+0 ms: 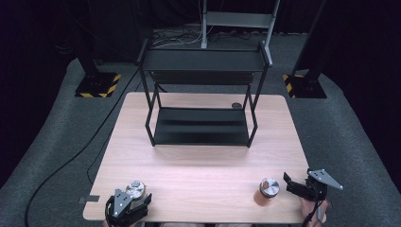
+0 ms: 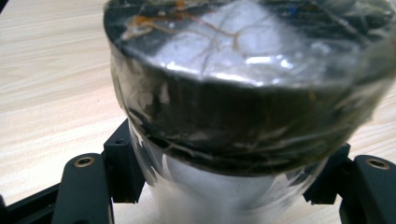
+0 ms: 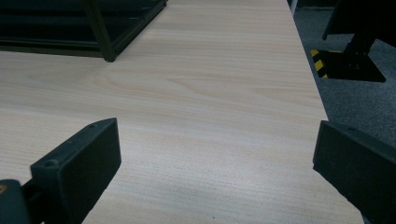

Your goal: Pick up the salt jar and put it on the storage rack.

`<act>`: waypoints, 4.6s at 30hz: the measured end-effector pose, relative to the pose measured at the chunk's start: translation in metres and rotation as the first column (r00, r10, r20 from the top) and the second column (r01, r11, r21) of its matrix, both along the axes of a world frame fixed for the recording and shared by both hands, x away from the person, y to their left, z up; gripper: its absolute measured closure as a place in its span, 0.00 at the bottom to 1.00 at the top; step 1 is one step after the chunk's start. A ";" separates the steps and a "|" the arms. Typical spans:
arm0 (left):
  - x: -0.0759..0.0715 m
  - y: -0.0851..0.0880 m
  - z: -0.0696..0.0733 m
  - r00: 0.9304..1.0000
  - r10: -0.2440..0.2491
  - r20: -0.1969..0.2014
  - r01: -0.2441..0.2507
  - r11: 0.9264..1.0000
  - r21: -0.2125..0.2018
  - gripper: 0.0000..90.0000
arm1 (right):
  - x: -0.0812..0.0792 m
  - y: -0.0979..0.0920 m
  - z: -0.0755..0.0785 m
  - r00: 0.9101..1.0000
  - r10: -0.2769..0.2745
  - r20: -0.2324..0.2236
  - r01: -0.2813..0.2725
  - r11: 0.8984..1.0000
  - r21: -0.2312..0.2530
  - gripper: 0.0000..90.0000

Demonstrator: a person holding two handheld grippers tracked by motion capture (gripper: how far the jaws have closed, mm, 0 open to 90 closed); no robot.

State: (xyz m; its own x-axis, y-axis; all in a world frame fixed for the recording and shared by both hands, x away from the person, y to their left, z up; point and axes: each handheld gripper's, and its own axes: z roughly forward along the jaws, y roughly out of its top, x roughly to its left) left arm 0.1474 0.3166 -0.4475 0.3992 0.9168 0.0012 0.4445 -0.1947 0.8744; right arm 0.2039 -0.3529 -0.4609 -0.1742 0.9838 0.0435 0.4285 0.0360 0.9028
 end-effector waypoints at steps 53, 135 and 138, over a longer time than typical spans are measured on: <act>0.092 -0.006 0.089 0.974 -0.214 -0.076 0.219 0.973 0.067 0.34 | 0.002 0.001 0.002 1.000 0.004 -0.012 -0.004 1.000 -0.008 0.00; 0.192 -0.013 0.175 0.958 -0.267 -0.102 0.279 0.953 0.120 0.34 | 0.002 0.001 0.002 1.000 0.006 -0.014 -0.006 1.000 -0.012 0.00; 0.195 -0.013 0.178 0.960 -0.264 -0.099 0.274 0.955 0.115 0.34 | 0.002 0.001 0.002 1.000 0.005 -0.014 -0.006 1.000 -0.012 0.00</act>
State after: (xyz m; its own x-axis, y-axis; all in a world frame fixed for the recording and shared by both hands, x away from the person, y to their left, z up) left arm 0.3426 0.3038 -0.2700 0.6346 0.7700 0.0670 0.4294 -0.4233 0.7978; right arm 0.2064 -0.3515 -0.4588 -0.1791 0.9833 0.0338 0.4411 0.0495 0.8961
